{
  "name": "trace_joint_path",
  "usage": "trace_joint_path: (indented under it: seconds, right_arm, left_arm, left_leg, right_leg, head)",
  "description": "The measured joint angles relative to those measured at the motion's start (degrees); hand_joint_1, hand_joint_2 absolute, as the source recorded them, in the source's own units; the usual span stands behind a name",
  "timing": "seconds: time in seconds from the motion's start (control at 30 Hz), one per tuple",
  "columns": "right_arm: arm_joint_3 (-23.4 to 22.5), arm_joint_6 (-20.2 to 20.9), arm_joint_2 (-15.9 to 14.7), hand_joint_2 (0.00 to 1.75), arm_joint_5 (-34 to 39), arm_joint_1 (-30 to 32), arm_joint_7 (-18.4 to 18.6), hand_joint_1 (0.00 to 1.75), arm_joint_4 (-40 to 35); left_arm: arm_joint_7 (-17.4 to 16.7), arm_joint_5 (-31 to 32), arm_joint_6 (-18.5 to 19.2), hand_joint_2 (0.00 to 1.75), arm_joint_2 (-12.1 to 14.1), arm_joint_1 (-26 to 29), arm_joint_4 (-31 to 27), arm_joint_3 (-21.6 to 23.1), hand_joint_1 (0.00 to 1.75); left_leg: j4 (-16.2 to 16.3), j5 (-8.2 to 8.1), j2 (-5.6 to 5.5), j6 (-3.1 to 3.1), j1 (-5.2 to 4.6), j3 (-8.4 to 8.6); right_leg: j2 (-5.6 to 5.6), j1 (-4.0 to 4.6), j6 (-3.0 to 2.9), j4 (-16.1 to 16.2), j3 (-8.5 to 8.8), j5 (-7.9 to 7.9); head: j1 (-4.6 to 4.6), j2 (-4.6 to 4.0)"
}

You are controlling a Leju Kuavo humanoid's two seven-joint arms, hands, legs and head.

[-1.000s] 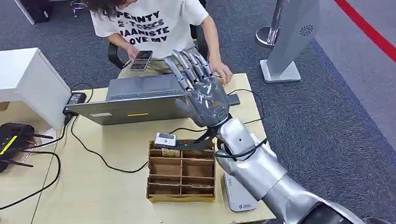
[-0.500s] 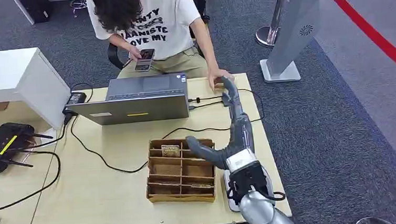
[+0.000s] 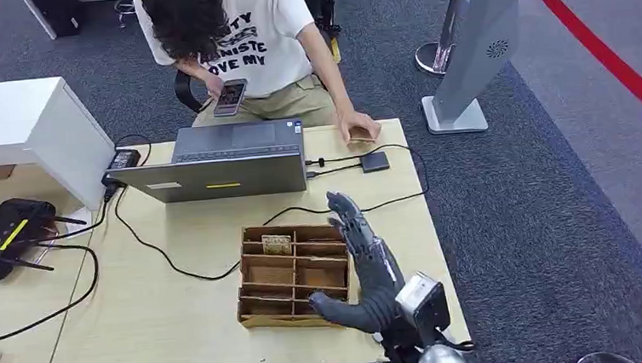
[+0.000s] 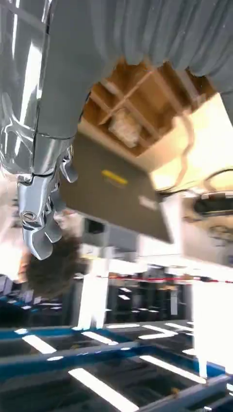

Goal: Pass the card to the sensor for recognition and then transmit it.

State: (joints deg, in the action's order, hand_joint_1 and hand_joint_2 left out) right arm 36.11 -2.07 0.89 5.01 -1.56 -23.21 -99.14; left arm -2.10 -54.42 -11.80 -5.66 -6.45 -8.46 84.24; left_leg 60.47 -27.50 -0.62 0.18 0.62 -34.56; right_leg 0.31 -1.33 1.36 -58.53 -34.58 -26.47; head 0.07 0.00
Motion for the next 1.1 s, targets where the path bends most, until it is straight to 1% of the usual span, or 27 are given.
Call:
trace_joint_path:
  seconds: [0.17,0.2,0.23,0.4,0.57,0.6,0.63,0.73,0.83,0.87,0.93,1.0,1.07,1.1]
  right_arm:
    - [1.51,12.51,-1.97,0.00,9.92,0.80,-0.70,0.00,0.46]
    - [1.79,14.67,-2.56,0.00,11.15,0.79,-1.07,0.00,0.70]
    - [1.90,15.84,-3.10,0.00,11.75,0.77,-1.40,0.00,1.11]
    - [1.97,16.56,-4.33,0.00,12.34,0.58,-1.62,0.00,2.30]
    - [2.01,16.62,-4.96,0.00,12.41,0.51,-1.75,0.00,3.06]
    - [2.03,17.19,-5.03,0.00,12.65,0.50,-1.75,0.00,3.15]
    - [2.05,18.23,-5.11,0.00,13.04,0.46,-1.75,0.00,3.21]
    - [2.62,23.54,-5.57,0.00,13.96,0.18,-2.33,0.00,3.67]
    - [3.28,27.80,-5.97,0.00,14.16,0.11,-3.13,0.00,4.31]
    - [3.50,28.83,-6.10,1.75,14.16,0.05,-3.34,0.00,4.53]
    - [3.71,29.72,-6.27,1.75,14.16,-0.06,-3.43,0.00,4.87]
    - [3.98,29.63,-6.42,1.75,13.76,-0.18,-3.41,0.00,5.29]
    - [4.22,28.56,-6.56,1.75,12.56,-0.32,-3.26,0.00,5.73]
    - [4.28,27.19,-6.60,1.75,11.39,-0.34,-3.15,0.00,5.84]
  left_arm:
    - [-0.11,0.31,0.09,0.00,0.11,0.03,0.00,0.00,0.00]
    - [-0.17,0.39,0.18,0.00,0.13,0.02,0.00,0.00,0.00]
    - [-0.17,0.42,0.20,0.00,0.15,0.02,0.00,0.00,0.00]
    - [-0.17,0.44,0.35,0.00,0.33,0.02,0.00,0.00,0.00]
    - [-0.20,0.44,0.35,0.00,0.35,0.02,0.00,0.00,0.00]
    - [-0.19,0.46,0.35,0.00,0.35,0.02,0.00,0.00,0.00]
    - [-0.20,0.53,0.39,0.00,0.37,0.02,0.00,0.00,0.00]
    - [-0.24,0.72,0.74,0.00,0.37,0.00,0.00,0.00,0.00]
    - [-0.37,0.85,0.94,0.00,0.37,0.01,0.00,0.00,0.00]
    - [-0.37,0.87,1.01,0.00,0.39,0.00,0.00,0.00,0.00]
    - [-0.37,0.90,1.03,0.00,0.39,-0.01,0.00,0.00,0.00]
    - [-0.44,0.83,1.03,0.00,0.44,-0.01,0.00,0.00,0.00]
    - [-0.46,0.55,1.01,0.00,0.44,-0.01,0.00,0.00,0.00]
    - [-0.44,0.35,0.98,0.00,0.46,-0.01,0.00,0.00,0.00]
  left_leg:
    - [0.00,0.00,0.00,0.00,0.00,0.00]
    - [0.00,0.00,0.00,0.00,0.00,0.00]
    - [0.00,0.00,0.00,0.00,0.00,0.00]
    - [0.00,0.00,0.00,0.01,0.00,0.01]
    - [0.00,0.00,0.00,0.00,0.00,0.01]
    - [0.00,0.00,0.00,0.00,0.00,0.01]
    - [0.00,0.00,0.00,0.00,0.00,0.01]
    - [0.00,0.00,0.00,0.00,0.00,0.01]
    - [0.00,0.00,0.00,0.00,0.00,0.00]
    - [0.00,0.00,0.00,0.00,0.00,0.01]
    - [0.00,0.00,0.00,0.00,0.00,0.01]
    - [0.00,0.00,0.00,0.00,0.00,0.01]
    - [0.00,0.00,0.00,0.00,0.00,0.01]
    - [0.00,0.00,0.00,0.01,0.00,0.01]
  right_leg:
    - [0.00,0.00,0.00,0.00,0.00,0.00]
    - [0.00,0.00,0.00,0.00,0.01,0.00]
    - [0.00,0.00,0.00,0.00,0.01,0.00]
    - [0.00,0.00,0.01,0.00,0.02,0.01]
    - [0.00,0.00,0.00,0.00,0.02,0.01]
    - [0.00,0.00,0.00,0.00,0.02,0.01]
    - [0.00,0.00,0.00,0.00,0.01,0.00]
    - [0.00,0.00,0.00,0.00,0.01,0.00]
    - [0.00,0.00,0.00,0.00,0.01,0.00]
    - [0.00,0.00,0.00,0.00,0.01,0.00]
    - [0.00,0.00,0.00,0.00,0.01,0.00]
    - [0.00,0.00,0.01,0.00,0.02,0.00]
    - [0.00,0.00,0.01,0.00,0.02,0.00]
    - [0.00,0.00,0.01,0.00,0.02,0.00]
  head:
    - [-0.02,0.00]
    - [-0.02,0.00]
    - [0.00,0.00]
    - [0.00,0.00]
    - [0.00,0.00]
    - [0.00,0.00]
    - [-0.02,0.00]
    - [0.00,0.00]
    - [-0.02,0.00]
    - [0.00,0.00]
    - [0.00,0.00]
    - [0.00,0.00]
    - [0.00,0.00]
    - [0.00,0.00]
